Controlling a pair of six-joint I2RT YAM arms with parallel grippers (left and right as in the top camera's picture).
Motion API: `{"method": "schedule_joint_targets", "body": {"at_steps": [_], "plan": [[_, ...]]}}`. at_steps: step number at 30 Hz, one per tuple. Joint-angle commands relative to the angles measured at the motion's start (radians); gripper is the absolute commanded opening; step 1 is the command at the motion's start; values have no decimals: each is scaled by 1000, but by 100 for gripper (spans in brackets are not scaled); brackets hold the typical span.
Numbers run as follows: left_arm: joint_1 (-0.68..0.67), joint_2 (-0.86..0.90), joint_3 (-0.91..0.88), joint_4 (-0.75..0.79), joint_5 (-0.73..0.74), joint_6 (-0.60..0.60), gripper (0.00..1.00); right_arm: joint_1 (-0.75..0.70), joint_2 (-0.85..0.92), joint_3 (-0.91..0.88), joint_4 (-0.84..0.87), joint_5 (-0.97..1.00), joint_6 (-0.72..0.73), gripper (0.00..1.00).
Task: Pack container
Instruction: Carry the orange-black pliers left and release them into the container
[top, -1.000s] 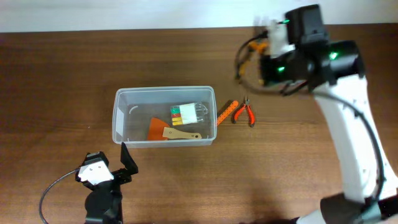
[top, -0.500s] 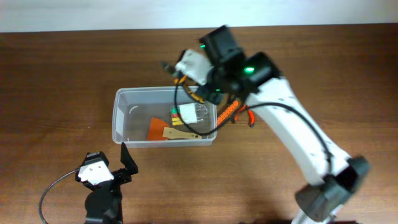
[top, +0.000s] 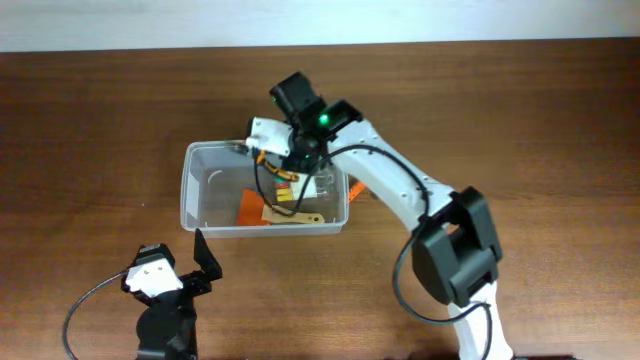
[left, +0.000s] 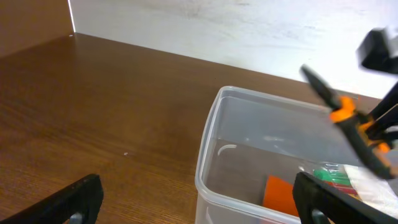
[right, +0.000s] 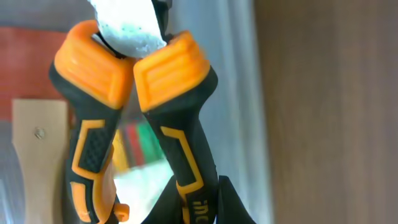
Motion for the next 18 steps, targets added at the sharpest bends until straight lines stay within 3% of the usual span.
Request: {"method": "schedule_joint_targets", "body": {"at_steps": [1, 2, 7, 10, 11, 18], "plan": [[-5, -4, -4, -1, -3, 9, 99, 38, 15, -2, 20, -41, -3, 41], [-5, -4, -4, -1, -3, 9, 99, 42, 16, -2, 26, -24, 13, 99], [-5, -4, -4, -1, -3, 9, 99, 38, -18, 61, -13, 282, 356, 99], [-5, -4, -4, -1, -3, 9, 99, 18, -75, 143, -149, 423, 540, 100], [-5, -4, -4, -1, -3, 9, 99, -15, -117, 217, -290, 449, 650, 99], [-5, -4, -4, -1, -3, 9, 99, -214, -191, 284, -570, 315, 914, 99]]}}
